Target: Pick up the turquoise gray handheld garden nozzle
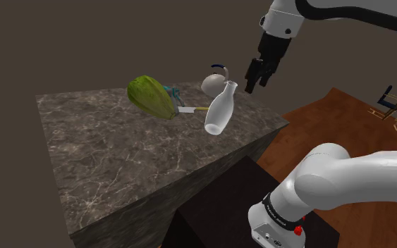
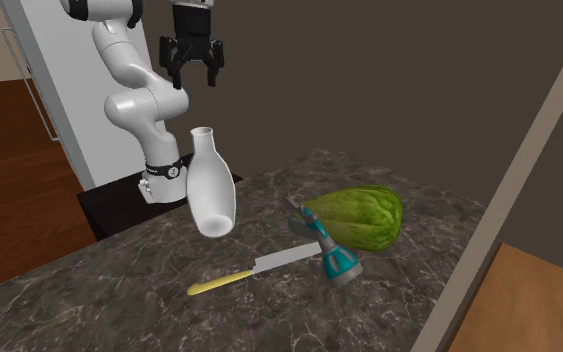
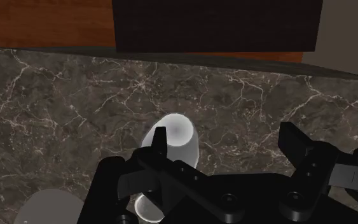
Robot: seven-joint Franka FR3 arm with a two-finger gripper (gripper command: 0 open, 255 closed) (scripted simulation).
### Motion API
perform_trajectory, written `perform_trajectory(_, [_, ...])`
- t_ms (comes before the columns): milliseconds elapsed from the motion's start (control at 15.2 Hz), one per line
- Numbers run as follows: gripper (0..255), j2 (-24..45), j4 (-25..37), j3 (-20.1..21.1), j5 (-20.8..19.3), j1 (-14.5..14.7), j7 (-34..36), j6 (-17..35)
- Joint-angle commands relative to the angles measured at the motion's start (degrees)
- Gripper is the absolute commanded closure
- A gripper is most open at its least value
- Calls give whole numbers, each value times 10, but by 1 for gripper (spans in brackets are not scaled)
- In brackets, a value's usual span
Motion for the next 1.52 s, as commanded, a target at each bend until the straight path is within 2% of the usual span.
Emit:
perform_trajectory(0, [0,0,0,0,0,0,0,0])
perform_trajectory(726, [0,237,87,14,26,-17,78,137])
perform_trajectory(1452, [0,485,264,13,39,-27,141,198])
